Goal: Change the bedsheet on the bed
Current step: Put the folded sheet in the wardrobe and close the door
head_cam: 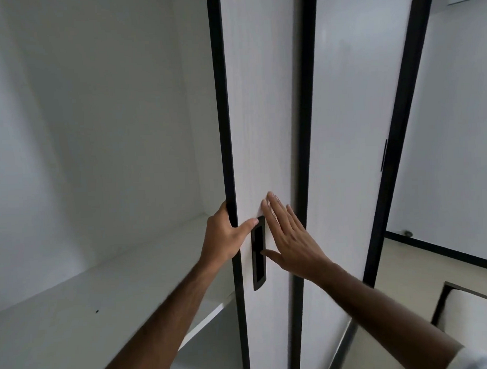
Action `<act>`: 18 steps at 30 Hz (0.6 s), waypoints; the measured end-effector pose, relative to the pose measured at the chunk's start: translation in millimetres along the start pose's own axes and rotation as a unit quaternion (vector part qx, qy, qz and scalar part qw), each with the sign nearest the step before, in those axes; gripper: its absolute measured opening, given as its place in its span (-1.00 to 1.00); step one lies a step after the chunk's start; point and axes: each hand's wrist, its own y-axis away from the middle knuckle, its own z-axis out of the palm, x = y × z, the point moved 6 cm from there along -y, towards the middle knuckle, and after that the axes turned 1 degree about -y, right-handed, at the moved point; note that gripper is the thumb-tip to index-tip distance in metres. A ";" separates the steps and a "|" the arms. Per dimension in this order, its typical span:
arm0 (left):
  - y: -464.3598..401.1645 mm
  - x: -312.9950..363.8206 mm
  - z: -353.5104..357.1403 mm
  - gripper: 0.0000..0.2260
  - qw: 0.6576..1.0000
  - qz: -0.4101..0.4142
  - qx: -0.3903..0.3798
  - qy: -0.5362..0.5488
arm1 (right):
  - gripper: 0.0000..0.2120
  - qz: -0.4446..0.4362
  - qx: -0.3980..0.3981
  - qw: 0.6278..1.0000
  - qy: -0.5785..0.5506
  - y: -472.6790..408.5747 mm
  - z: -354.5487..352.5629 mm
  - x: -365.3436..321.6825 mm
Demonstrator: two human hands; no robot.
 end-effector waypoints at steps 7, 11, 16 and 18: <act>34.9 -2.3 -49.6 -0.59 1.000 -0.004 0.006 0.007 | -0.09 -0.167 0.056 0.983 0.050 -15.2 -18.9 -49.8; 62.3 -2.0 -92.1 -0.58 1.000 -0.002 0.012 -0.008 | -0.11 -0.203 0.125 0.971 0.004 -20.0 -25.0 -94.7; 103.6 -4.3 -152.4 -0.55 0.999 -0.029 0.027 -0.015 | -0.12 -0.255 0.177 0.950 -0.047 -17.5 -30.2 -160.3; 124.1 -3.8 -180.0 -0.54 0.998 -0.042 0.046 -0.012 | -0.14 -0.283 0.190 0.938 -0.054 -16.7 -35.7 -189.1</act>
